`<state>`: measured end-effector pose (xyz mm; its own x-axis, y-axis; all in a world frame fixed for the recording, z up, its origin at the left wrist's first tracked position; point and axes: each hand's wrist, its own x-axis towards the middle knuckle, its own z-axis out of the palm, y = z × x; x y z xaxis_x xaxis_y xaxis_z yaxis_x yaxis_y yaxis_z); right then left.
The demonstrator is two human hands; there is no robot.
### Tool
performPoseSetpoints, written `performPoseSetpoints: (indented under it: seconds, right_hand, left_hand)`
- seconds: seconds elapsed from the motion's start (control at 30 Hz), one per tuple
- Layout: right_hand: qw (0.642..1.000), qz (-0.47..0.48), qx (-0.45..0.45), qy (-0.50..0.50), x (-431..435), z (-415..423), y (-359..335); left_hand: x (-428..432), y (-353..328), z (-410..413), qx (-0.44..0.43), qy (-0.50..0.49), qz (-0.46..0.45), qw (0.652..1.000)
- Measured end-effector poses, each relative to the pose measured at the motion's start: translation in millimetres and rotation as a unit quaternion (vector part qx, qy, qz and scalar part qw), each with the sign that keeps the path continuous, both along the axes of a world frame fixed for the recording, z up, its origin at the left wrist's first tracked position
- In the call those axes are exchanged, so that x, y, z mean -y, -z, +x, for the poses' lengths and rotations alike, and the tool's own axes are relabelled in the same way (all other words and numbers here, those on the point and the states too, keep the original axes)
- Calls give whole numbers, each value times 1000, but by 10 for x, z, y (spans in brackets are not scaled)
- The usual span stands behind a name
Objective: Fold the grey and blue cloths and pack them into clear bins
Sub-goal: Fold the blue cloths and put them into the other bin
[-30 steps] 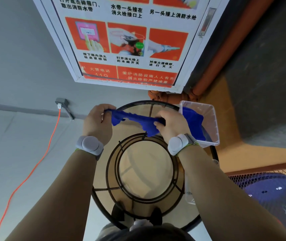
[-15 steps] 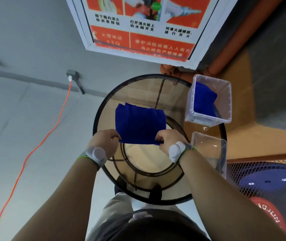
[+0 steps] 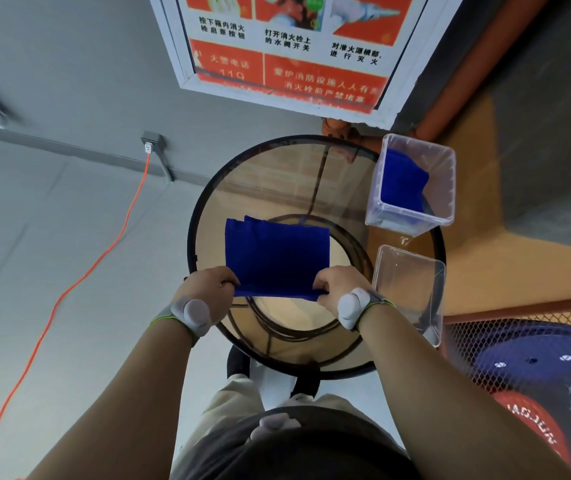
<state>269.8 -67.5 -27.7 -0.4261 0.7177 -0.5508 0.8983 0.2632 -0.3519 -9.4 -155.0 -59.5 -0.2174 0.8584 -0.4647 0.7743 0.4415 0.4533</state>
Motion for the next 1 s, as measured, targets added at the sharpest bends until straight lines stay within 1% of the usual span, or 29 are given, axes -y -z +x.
performPoseSetpoints:
  seconds: [0.17, 0.33, 0.47, 0.73, 0.9, 1.0]
  right_hand:
    - [999, 7, -23, 28, -139, 47, -30]
    - [998, 10, -35, 47, -385, 45, -5]
    - [995, 29, -54, 75, -596, 28, 15]
    - [990, 31, -66, 125, -974, -150, 105]
    - [984, 34, -48, 165, -1083, -192, 218]
    - [979, 43, -17, 197, -1100, -199, 267]
  left_hand:
    - [-138, -63, 0, 11, -18, 54, 998]
    - [-369, -127, -54, 8, -27, 80, 996]
    - [-630, -156, -99, -2, -28, 83, 996]
    - [-1142, -69, -228, -5, -23, 61, 998]
    - [-1274, 48, -270, -9, -44, 52, 998]
    - [-1309, 65, -243, -22, -73, 84, 994]
